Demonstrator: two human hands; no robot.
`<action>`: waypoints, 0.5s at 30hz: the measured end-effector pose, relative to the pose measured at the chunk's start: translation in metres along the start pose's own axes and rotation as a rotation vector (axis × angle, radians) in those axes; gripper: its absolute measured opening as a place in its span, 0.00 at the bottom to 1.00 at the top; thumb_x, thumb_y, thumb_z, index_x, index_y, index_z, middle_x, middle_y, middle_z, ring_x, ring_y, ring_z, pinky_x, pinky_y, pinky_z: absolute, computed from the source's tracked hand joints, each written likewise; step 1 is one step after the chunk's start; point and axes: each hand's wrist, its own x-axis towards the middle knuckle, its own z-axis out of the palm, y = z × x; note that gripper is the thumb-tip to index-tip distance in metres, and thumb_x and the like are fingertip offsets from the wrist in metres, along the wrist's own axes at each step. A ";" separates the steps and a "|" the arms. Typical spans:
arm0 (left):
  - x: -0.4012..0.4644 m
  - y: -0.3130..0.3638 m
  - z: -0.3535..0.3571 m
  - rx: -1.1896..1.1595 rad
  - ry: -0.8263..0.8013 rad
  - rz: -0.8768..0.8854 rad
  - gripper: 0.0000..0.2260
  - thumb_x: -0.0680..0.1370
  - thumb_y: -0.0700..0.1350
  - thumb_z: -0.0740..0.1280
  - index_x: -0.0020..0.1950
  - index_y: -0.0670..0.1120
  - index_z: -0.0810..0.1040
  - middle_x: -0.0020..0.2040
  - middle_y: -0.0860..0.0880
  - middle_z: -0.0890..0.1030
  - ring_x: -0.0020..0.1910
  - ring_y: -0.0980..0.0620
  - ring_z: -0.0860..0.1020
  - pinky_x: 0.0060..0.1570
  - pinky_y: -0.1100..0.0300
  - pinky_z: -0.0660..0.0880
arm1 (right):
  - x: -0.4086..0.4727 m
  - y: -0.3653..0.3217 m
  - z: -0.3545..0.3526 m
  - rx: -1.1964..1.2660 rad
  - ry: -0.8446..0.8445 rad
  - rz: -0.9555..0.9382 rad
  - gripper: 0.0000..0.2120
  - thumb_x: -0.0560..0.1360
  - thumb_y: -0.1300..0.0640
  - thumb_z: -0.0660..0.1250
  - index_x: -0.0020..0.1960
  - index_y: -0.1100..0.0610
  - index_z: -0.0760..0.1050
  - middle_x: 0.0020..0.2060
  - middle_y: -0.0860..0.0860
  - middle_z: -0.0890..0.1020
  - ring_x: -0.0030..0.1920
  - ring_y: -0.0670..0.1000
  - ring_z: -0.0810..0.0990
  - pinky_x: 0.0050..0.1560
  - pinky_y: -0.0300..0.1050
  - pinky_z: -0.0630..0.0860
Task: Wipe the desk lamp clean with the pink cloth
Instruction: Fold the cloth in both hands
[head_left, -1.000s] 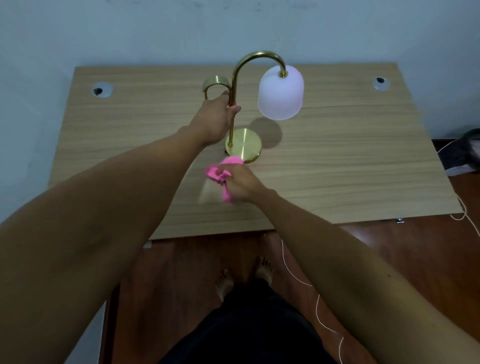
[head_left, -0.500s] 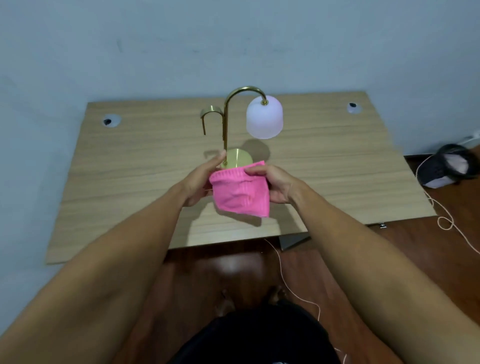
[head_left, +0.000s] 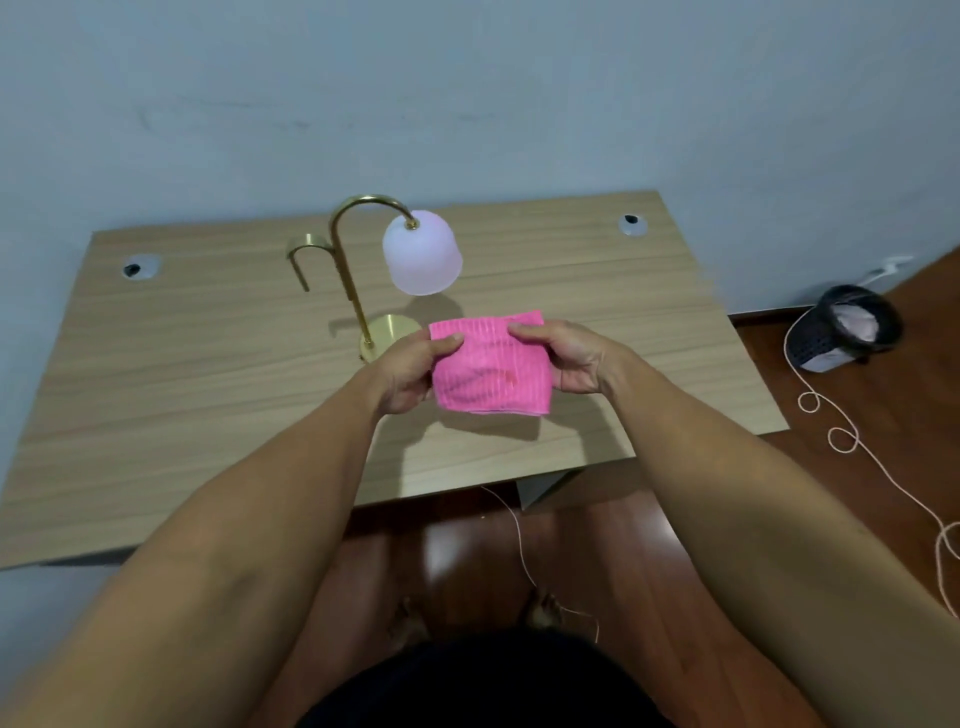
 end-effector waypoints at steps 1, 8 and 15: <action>0.006 -0.002 0.012 0.003 0.013 0.015 0.15 0.83 0.44 0.65 0.69 0.43 0.76 0.62 0.40 0.83 0.54 0.44 0.84 0.45 0.51 0.85 | -0.005 -0.003 -0.014 -0.004 0.000 0.017 0.09 0.85 0.63 0.61 0.65 0.62 0.74 0.51 0.60 0.84 0.51 0.58 0.86 0.53 0.59 0.86; 0.053 -0.027 0.086 0.084 0.151 -0.007 0.18 0.83 0.47 0.64 0.72 0.43 0.69 0.66 0.36 0.79 0.59 0.37 0.84 0.52 0.36 0.83 | -0.017 -0.004 -0.107 -0.262 0.150 0.046 0.11 0.86 0.56 0.62 0.68 0.54 0.75 0.45 0.54 0.88 0.46 0.54 0.88 0.50 0.60 0.86; 0.091 -0.053 0.144 0.092 0.219 -0.115 0.18 0.83 0.51 0.66 0.59 0.34 0.77 0.55 0.37 0.84 0.50 0.40 0.85 0.44 0.49 0.83 | -0.018 0.006 -0.179 -0.341 0.247 -0.038 0.13 0.86 0.53 0.62 0.70 0.49 0.74 0.55 0.55 0.86 0.54 0.57 0.88 0.52 0.60 0.86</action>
